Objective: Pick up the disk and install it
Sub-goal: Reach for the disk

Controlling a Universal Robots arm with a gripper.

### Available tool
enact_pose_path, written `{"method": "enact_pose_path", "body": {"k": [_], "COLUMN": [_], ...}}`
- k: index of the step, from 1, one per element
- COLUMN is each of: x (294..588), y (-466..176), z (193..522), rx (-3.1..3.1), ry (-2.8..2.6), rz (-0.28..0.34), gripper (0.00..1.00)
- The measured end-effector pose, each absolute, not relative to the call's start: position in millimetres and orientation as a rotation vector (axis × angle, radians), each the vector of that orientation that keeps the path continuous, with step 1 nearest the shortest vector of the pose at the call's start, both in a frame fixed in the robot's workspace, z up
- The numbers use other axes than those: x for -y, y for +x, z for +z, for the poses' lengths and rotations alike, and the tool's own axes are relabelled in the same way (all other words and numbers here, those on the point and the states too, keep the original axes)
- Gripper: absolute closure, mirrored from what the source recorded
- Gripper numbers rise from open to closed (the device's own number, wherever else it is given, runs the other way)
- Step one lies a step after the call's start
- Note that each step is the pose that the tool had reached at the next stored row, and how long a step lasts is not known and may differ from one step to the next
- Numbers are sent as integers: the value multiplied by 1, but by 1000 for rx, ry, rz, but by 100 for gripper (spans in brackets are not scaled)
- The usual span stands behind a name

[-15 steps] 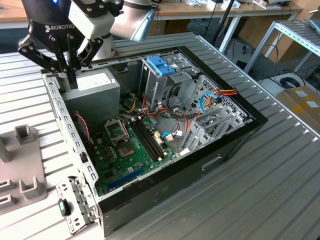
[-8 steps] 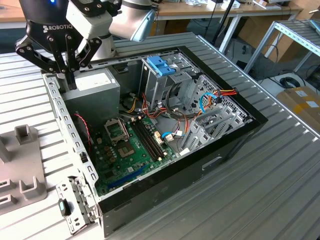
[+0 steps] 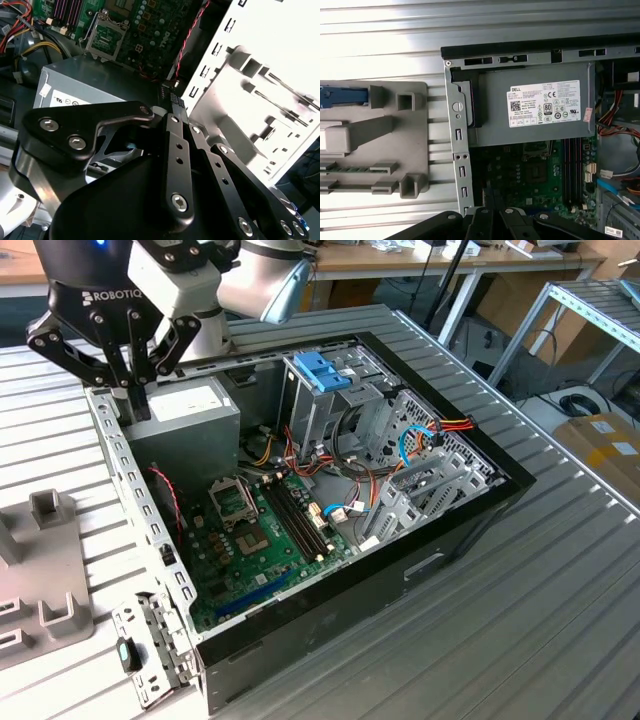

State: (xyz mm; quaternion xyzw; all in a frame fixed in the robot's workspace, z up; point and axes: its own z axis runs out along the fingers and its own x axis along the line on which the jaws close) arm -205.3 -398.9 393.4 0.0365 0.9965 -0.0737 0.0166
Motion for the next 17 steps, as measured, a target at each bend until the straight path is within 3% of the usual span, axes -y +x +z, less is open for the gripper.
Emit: {"method": "enact_pose_path", "body": {"k": [17], "x": [399], "y": [-214], "z": [393], "rx": [-3097], "ry": [113], "rz": [-241], "gripper": [89]}}
